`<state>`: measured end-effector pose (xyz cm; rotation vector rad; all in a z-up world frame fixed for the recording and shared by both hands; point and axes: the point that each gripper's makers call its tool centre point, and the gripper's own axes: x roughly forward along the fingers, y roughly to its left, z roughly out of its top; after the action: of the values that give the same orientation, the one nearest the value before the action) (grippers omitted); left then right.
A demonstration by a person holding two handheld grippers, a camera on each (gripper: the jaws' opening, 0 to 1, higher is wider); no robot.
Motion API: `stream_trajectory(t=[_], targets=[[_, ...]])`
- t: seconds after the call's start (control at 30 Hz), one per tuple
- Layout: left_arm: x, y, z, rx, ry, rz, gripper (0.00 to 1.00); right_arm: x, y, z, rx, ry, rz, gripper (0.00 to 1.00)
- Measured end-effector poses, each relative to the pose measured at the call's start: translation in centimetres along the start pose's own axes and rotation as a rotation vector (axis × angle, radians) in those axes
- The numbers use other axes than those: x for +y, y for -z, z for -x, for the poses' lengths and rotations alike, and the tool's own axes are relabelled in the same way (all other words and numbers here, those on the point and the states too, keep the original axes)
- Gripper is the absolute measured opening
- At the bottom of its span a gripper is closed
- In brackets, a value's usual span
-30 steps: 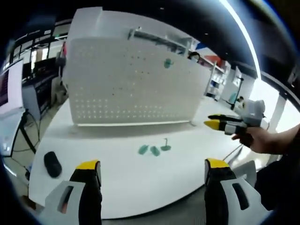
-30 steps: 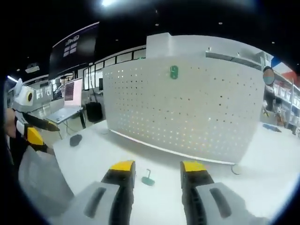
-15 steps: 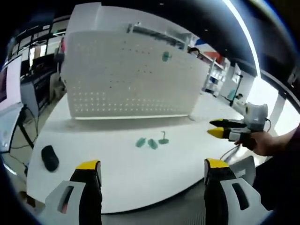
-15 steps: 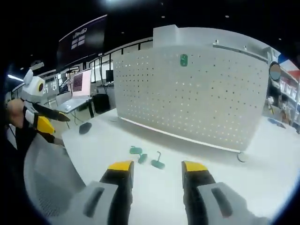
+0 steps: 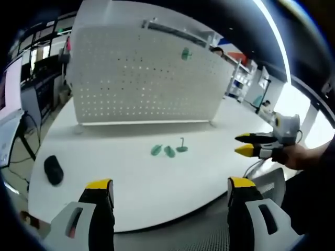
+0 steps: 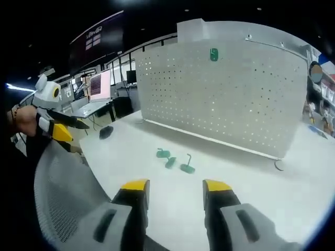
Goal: Insert the hook assembly into the mounting plate slot until the hook locks in place.
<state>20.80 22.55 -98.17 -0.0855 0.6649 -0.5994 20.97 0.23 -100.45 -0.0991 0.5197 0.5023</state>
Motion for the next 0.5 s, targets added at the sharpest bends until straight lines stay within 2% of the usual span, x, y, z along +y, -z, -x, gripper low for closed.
stream_trajectory(t=[0.17, 0.3, 0.37, 0.5], targets=[[0.0, 0.5, -0.5, 0.022, 0.008, 0.004, 0.91, 1.0, 1.4, 0.0, 0.065, -0.08, 0.055, 0.38], [0.2, 0.6, -0.9, 0.037, 0.009, -0.007, 0.91, 1.7, 2.3, -0.3, 0.12, -0.166, 0.14, 0.38], [0.3, 0.7, -1.0, 0.049, 0.005, -0.018, 0.9, 1.6, 2.5, -0.7, 0.141, -0.187, 0.161, 0.38], [0.5, 0.6, -1.2, 0.05, 0.006, -0.007, 0.9, 1.2, 2.6, -1.9, 0.16, -0.218, 0.157, 0.38]])
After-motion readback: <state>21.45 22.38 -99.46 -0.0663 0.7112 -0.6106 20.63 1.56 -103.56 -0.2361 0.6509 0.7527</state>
